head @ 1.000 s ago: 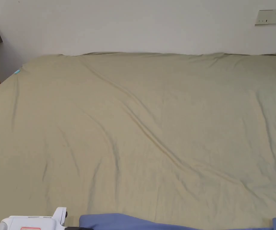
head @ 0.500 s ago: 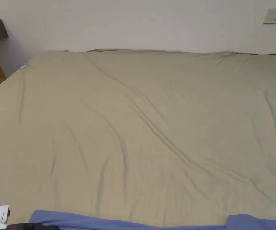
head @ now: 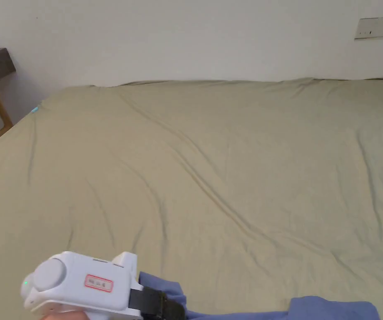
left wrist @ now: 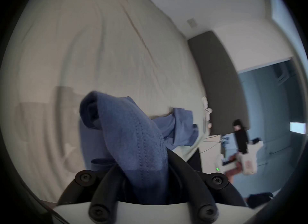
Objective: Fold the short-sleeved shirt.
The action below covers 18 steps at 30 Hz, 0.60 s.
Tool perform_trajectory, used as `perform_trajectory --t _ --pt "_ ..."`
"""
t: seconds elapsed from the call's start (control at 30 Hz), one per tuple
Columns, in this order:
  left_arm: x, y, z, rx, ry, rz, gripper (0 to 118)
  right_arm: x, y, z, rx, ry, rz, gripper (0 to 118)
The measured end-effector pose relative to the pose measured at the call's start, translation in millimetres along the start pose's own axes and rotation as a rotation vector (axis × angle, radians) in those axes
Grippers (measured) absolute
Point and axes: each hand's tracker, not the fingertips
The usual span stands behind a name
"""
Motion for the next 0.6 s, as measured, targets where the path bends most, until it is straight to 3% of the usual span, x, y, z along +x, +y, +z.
perform_trajectory --t 0.03,0.17,0.23,0.27,0.33,0.4,0.43,0.5,0.57,0.6 --pt "17 -2 -24 -0.038 0.061 -0.066 6 5 -3 4 0.001 -0.007 -0.008 6" --pt "27 -2 -98 -0.111 0.154 -0.054 6 22 -12 17 0.012 -0.037 -0.053 6" --pt "23 -3 -112 -0.086 0.228 -0.080 16 29 -17 22 0.014 -0.051 -0.067 6" --pt "20 -3 -112 -0.076 0.200 -0.068 30 33 -20 23 0.013 -0.052 -0.081 6" --pt "20 -5 -98 -0.025 0.065 0.064 70 38 -26 23 0.005 -0.048 -0.111 6" --pt "21 -6 -75 0.017 0.001 0.080 105 41 -29 22 0.001 -0.049 -0.127 6" --pt "21 -8 -58 0.066 -0.026 0.071 111 42 -31 21 0.003 -0.047 -0.134 6" --pt "21 -13 -21 0.205 -0.001 0.037 111 42 -30 19 0.007 -0.038 -0.145 6" --pt "17 -24 8 0.367 0.119 -0.048 110 42 -30 18 0.011 -0.025 -0.146 6" --pt "19 -34 16 0.442 0.209 -0.088 100 42 -31 18 0.013 -0.019 -0.146 6"
